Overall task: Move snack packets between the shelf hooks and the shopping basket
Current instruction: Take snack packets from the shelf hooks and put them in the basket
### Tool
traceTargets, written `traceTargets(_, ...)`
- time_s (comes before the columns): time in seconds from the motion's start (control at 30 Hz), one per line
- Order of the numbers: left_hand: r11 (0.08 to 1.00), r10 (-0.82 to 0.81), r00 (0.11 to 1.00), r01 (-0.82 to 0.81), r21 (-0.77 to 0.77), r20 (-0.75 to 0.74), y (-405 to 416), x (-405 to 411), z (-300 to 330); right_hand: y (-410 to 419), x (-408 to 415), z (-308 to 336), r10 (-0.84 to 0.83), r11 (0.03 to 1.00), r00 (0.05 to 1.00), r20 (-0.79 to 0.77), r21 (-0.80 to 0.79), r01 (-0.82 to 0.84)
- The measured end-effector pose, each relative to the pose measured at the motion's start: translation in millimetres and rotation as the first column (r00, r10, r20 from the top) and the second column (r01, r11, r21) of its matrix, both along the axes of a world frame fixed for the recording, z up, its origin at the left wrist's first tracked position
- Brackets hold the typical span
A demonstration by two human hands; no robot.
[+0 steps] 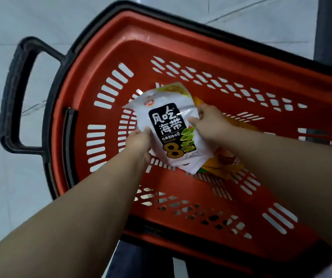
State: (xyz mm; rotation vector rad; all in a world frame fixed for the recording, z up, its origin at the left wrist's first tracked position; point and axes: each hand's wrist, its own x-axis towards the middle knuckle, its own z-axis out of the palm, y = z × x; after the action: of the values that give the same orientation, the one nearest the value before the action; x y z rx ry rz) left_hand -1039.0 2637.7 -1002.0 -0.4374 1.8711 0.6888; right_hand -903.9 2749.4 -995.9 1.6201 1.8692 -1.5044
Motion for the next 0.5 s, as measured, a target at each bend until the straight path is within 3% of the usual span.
traceTargets(0.07, 0.983, -0.147, 0.988, 0.151, 0.108, -0.04, -1.8, -1.9, 21.6, -5.5, 16.5, 17.0, -0.124, 0.991, 0.99, -0.07, -0.055, 0.121)
traceTargets(0.13, 0.916, -0.321, 0.94, 0.339, 0.214, -0.112, -0.6, -2.9, 46.2, -10.0, 31.1, 34.6, -0.22, 0.974, 0.967, -0.126, -0.075, 0.212)
traceTargets(0.23, 0.8, -0.455, 0.865, 0.501, 0.331, -0.209, 5.4, -5.1, 83.3, -11.9, 51.9, 58.3, -0.315, 0.949, 0.928, -0.197, -0.073, 0.306)
traceTargets(0.5, 0.669, -0.515, 0.798, 0.603, 0.435, -0.313, 31.1, -8.0, 191.3, -13.6, 71.4, 159.4, -0.439, 0.897, 0.867, -0.234, -0.056, 0.439)
